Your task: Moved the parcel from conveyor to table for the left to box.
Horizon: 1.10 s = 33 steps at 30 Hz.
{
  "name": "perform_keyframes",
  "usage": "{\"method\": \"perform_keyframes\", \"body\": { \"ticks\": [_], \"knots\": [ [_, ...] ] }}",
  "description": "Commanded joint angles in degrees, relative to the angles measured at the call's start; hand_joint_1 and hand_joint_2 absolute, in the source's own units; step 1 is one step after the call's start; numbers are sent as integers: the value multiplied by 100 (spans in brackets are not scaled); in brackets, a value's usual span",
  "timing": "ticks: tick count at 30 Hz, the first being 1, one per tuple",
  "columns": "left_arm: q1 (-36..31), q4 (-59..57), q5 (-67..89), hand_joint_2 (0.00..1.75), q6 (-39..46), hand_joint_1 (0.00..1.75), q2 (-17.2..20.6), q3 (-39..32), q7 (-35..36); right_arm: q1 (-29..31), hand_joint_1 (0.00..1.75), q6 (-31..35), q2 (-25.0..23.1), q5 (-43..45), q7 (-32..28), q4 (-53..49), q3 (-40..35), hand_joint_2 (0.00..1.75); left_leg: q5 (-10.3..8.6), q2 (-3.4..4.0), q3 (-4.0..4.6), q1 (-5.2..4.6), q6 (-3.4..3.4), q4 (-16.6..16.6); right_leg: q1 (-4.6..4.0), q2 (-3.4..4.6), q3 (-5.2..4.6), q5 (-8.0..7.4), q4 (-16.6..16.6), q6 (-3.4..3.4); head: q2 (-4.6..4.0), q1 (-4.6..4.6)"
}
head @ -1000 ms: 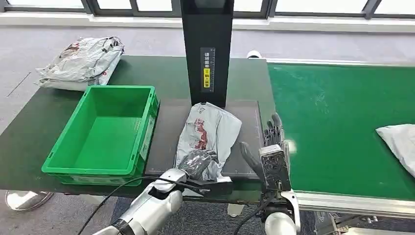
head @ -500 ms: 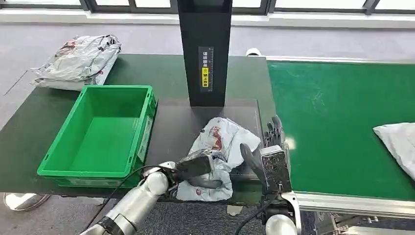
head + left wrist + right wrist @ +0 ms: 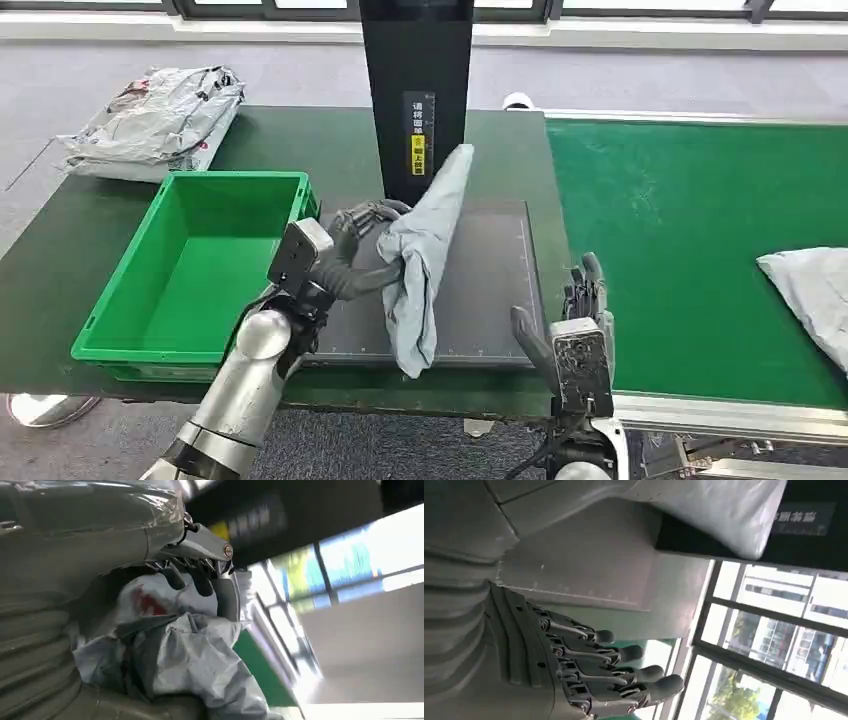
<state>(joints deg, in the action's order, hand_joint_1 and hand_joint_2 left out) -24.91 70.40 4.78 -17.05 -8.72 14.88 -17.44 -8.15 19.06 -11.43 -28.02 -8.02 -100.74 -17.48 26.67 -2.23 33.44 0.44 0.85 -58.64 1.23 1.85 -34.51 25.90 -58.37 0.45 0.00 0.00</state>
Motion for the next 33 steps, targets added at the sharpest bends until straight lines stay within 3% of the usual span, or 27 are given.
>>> {"method": "perform_keyframes", "body": {
  "ticks": [1, 3, 7, 11, 16, 17, 18, 19, 20, 21, 26, 27, 29, 32, 33],
  "knots": [
    [-611, 314, 2205, 175, 2145, 175, 84, -419, 385, -335, 0, 46, 50, -80, 38, -257, 337, 175, -2, 6, 10, 8, -2, -2, -12, -28, -2, -2, 5, -7, 0, 0],
    [-808, 205, 3329, 175, 3127, 175, 204, -556, 739, -265, 0, -5, 20, -95, 60, -195, 326, 175, -1, 8, 10, 5, -1, -4, -9, -16, -5, -2, 1, -5, 0, 0],
    [-986, 63, 3549, 175, 3225, 175, 224, -781, 823, -188, 0, -10, -1, -105, 73, -102, 323, 175, -5, 27, 4, 6, -1, 4, -13, -9, -3, -10, 7, -9, 2, 0],
    [-1284, -278, 4961, 175, 4247, 175, 390, -1248, 1345, -23, 0, -53, -5, -90, 78, 92, 286, 175, -8, 26, 2, 9, -1, 8, -16, -12, 0, -12, 15, -8, 2, 0],
    [-1525, -776, 5819, 175, 4737, 175, 584, -1759, 1657, -16, 0, -18, 85, -21, 58, 205, 221, 175, -7, 40, -4, 11, 2, 12, -15, 5, 1, -12, 13, -11, 2, 0],
    [-1549, -920, 5828, 175, 4662, 175, 618, -1894, 1684, -46, 0, 0, 96, -7, 50, 219, 220, 175, -3, 28, -5, 6, 3, 7, -8, 6, 1, -6, 5, -7, 2, 0],
    [-1580, -1127, 5455, 175, 3956, 175, 617, -1979, 1547, -108, 0, 34, 92, -13, 44, 192, 247, 175, -8, 32, -7, 10, 2, 14, -15, -1, 6, -11, 15, -10, 0, 0],
    [-1604, -1301, 5130, 175, 3447, 155, 583, -2046, 1429, -164, 0, 34, 110, -33, 35, 144, 258, 175, -5, 31, -8, 8, 2, 13, -12, 4, 6, -10, 13, -9, 2, 0],
    [-1657, -1671, 4328, 175, 2174, 0, 582, -1961, 1049, -187, 0, -63, 135, -57, 48, 138, 274, 175, -4, 23, -6, 8, 2, 9, -11, 1, 7, -6, 9, -7, 0, 0],
    [-1631, -1869, 4080, 175, 1164, 0, 615, -1799, 801, -167, 0, -145, 119, -81, 57, 171, 312, 175, -6, 24, -9, 9, 1, 13, -14, -4, 10, -8, 15, -8, 0, 0],
    [-1561, -2076, 4041, 175, 1089, 0, 542, -1620, 616, -66, 0, -219, 65, -117, 47, 271, 350, 175, -12, 4, -8, 10, -2, 18, -15, -23, 18, -10, 25, -6, 2, 0],
    [-1491, -2090, 3934, 0, 572, 0, 600, -1413, 562, -8, 0, -324, 45, -137, 61, 323, 357, 175, -5, 9, 2, 8, -2, 6, -11, -9, 5, -6, 10, -4, 2, 0],
    [-1315, -2151, 3967, 0, 34, 0, 617, -927, 337, 214, 0, -448, -6, -155, 100, 489, 375, 175, -7, 20, 2, 10, 1, 10, -10, 0, 1, -9, 14, -7, 2, 2],
    [-1262, -2366, 3928, 0, -55, 0, 559, -504, 253, 474, 0, -534, -84, -186, 185, 641, 429, 175, -9, 37, -14, 7, 2, 22, -4, 11, 8, -14, 22, -11, 2, 0],
    [-1296, -2454, 3949, 175, -283, 0, 585, -288, 250, 526, 0, -564, -96, -198, 211, 649, 436, 175, -6, 28, -6, 11, 4, 15, -8, 7, 2, -12, 17, -11, 0, 0]
  ]
}}
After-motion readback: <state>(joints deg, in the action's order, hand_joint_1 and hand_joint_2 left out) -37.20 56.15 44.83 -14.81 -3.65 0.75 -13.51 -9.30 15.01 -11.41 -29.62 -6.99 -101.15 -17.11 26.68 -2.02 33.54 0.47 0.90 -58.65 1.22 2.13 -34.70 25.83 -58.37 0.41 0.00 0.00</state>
